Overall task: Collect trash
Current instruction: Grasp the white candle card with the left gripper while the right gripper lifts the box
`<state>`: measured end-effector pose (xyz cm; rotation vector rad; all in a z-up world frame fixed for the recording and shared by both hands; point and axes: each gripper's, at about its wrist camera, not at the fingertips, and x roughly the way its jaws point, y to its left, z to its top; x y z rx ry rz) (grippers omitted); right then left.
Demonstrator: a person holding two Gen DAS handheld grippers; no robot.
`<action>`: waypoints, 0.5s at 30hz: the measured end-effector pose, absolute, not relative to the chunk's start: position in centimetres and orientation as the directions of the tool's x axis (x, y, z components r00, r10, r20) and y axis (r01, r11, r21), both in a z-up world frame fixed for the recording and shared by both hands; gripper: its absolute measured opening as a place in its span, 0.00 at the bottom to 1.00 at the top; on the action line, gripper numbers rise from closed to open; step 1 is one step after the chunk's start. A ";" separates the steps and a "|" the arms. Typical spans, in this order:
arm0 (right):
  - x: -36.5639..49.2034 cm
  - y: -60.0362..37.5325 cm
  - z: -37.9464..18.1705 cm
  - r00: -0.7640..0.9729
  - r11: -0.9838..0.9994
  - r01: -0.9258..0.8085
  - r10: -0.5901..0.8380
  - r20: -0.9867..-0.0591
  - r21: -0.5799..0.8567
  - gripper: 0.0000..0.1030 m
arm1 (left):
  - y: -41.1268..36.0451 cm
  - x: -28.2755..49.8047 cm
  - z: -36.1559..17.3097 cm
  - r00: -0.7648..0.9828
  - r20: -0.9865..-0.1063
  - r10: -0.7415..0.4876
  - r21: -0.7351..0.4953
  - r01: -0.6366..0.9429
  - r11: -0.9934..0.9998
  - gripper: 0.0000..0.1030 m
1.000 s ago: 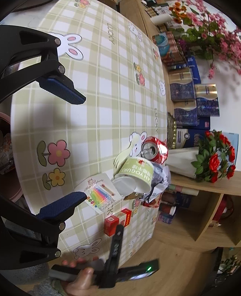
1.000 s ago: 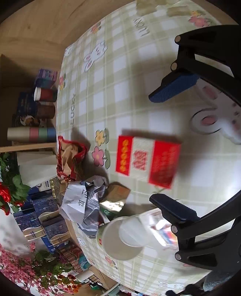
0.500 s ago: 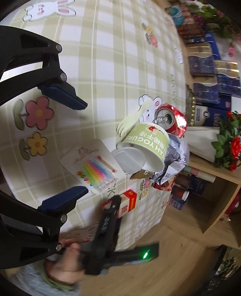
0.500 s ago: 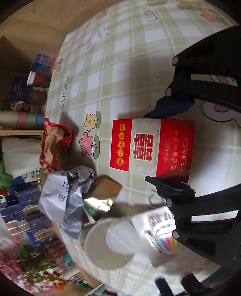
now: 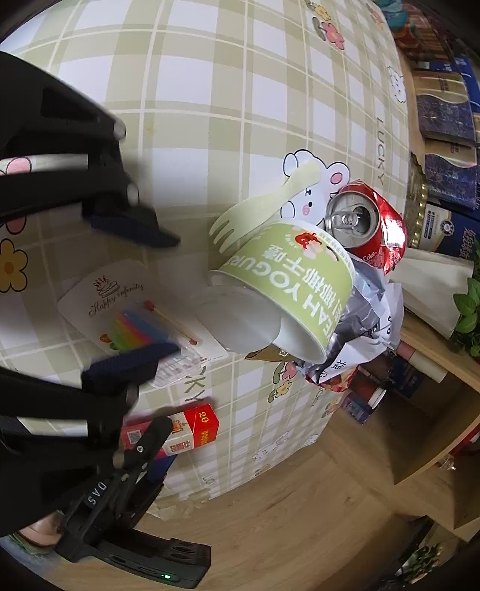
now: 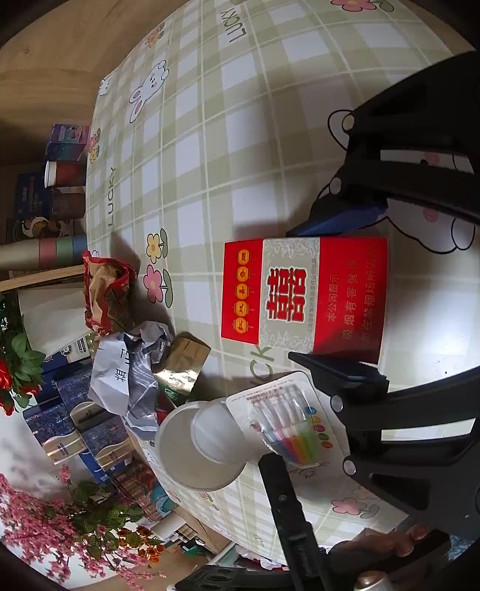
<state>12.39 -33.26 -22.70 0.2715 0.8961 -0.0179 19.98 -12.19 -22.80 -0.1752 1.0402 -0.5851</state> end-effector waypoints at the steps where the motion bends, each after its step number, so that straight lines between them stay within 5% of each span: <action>1: 12.4 -33.3 -22.7 0.627 0.965 0.130 0.098 -0.772 0.228 0.57 | -12.3 20.0 -23.0 0.349 -0.765 -0.541 -0.415 0.375 0.829 0.18; 5: 12.4 -33.4 -22.7 0.626 0.960 0.140 0.105 -0.773 0.244 0.57 | -12.9 18.8 -22.5 0.342 -0.762 -0.549 -0.395 0.427 0.814 0.06; 15: 10.1 -33.2 -19.8 0.677 0.946 0.142 0.123 -0.726 0.292 0.57 | -11.7 14.6 -16.3 0.443 -0.705 -0.554 -0.291 0.531 0.796 0.01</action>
